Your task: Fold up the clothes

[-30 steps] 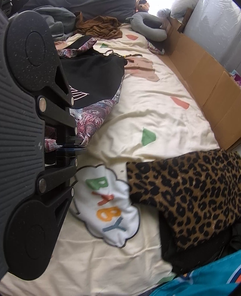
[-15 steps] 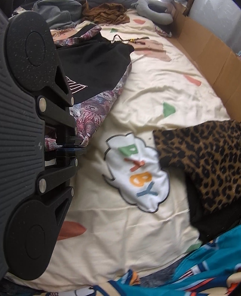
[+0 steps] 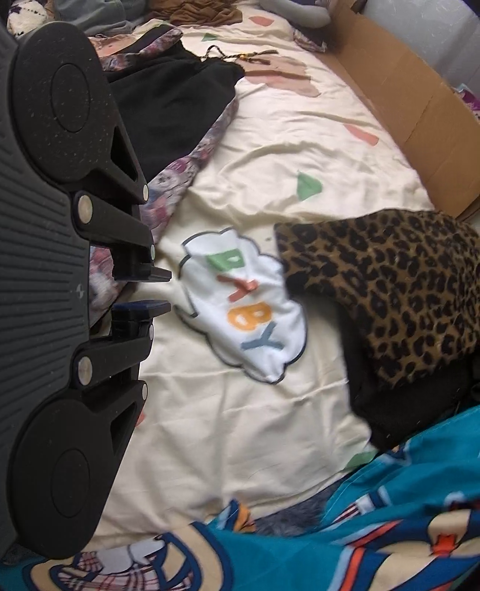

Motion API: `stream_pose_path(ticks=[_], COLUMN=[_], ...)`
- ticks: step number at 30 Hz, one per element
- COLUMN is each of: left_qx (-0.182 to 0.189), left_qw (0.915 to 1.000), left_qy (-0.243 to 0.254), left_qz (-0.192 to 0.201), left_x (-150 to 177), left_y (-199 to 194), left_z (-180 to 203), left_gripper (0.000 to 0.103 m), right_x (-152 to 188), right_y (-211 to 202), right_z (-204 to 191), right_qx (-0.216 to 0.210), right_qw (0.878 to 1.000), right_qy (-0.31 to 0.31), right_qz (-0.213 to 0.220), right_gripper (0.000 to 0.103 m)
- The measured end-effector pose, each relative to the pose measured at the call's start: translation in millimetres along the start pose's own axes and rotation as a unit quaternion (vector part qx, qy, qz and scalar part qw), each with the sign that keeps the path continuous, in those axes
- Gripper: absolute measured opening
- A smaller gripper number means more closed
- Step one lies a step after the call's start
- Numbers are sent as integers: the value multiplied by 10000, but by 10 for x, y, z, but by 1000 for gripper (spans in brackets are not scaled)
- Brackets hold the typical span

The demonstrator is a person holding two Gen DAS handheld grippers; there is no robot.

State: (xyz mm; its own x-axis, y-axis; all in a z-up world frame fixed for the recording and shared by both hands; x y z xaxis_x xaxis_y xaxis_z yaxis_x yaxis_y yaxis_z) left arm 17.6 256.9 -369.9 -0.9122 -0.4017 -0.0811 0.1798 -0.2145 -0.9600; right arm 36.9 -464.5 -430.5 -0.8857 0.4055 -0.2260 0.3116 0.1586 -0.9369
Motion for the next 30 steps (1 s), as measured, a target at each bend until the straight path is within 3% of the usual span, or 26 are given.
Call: stream_pose_path(ticks=[6, 15, 20, 26, 30], left_qx=[210, 334, 132, -197, -352], left_qw=[9965, 9831, 9747, 9669, 9628], left_qy=[726, 1630, 2056, 2437, 2605], left_qz=[360, 759, 863, 724, 623], left_x=[-402, -813, -995, -1063, -1036], left_y=[128, 555, 832, 1114, 1224], left_z=[355, 730, 702, 527, 436], left_gripper=[20, 22, 23, 23, 29], right_x=[-174, -462, -610, -653, -641], right_y=[143, 517, 666, 820, 943], right_z=[-220, -615, -878, -1112, -1220], right_qx=[-225, -603, -839, -936, -924], right_qw=[9994, 9966, 9938, 9913, 9899], right_qy=[-250, -539, -659, -876, -1045], right_qz=[89, 185, 300, 313, 259], right_gripper=[11, 11, 11, 12, 12])
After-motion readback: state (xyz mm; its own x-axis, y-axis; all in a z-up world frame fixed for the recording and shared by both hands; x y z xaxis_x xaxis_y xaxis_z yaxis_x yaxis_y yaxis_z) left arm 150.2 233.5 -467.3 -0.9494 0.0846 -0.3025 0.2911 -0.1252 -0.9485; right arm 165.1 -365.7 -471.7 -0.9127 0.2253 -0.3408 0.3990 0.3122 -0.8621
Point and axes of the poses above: each gripper's, at about its wrist camera, not at the fingertips, and y roughly the way its jaws point, z to its right, x to its underside, the point moved 10 cm from there along y, roughly the way its jaws point, and after that the axes turned 11 degrees about -y, right-handed, at the moved point
